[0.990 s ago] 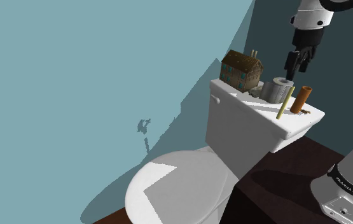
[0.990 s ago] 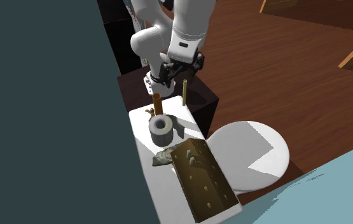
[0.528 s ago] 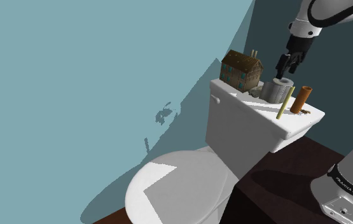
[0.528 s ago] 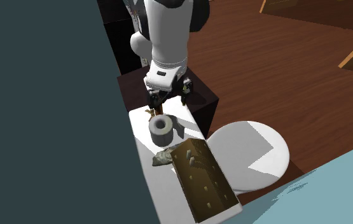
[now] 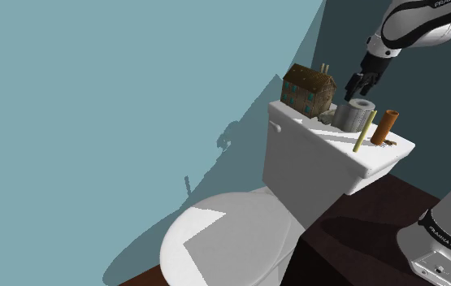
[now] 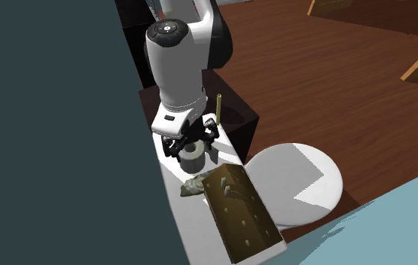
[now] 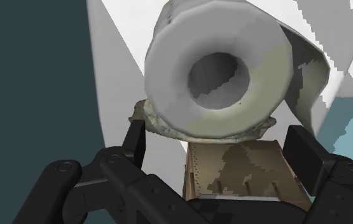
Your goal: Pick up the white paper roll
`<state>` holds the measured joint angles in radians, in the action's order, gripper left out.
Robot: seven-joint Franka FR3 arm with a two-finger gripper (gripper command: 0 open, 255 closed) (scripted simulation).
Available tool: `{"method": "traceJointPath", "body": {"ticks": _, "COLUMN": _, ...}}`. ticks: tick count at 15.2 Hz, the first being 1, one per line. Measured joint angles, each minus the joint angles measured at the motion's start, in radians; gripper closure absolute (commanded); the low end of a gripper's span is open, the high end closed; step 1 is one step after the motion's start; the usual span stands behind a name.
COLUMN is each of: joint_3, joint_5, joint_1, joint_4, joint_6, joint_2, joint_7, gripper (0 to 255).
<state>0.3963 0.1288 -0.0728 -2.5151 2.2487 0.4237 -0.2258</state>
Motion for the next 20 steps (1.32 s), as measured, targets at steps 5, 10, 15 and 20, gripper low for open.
{"method": "traceJointPath", "body": {"ticks": 5, "joint_3": 0.015, "joint_5": -0.005, "joint_1": 0.003, "joint_4": -0.040, "joint_6": 0.076, "joint_2": -0.035, "joint_7": -0.010, "gripper": 0}}
{"method": "traceJointPath", "body": {"ticks": 10, "joint_3": 0.017, "joint_5": -0.006, "joint_1": 0.004, "joint_4": -0.045, "joint_6": 0.089, "joint_2": -0.039, "joint_7": -0.012, "gripper": 255}}
{"method": "traceJointPath", "body": {"ticks": 15, "joint_3": 0.017, "joint_5": -0.006, "joint_1": 0.004, "joint_4": -0.045, "joint_6": 0.089, "joint_2": -0.039, "joint_7": -0.012, "gripper": 255}}
{"method": "traceJointPath", "body": {"ticks": 20, "joint_3": 0.012, "joint_5": -0.004, "joint_1": 0.002, "joint_4": -0.029, "joint_6": 0.058, "joint_2": -0.026, "joint_7": -0.008, "gripper": 255}}
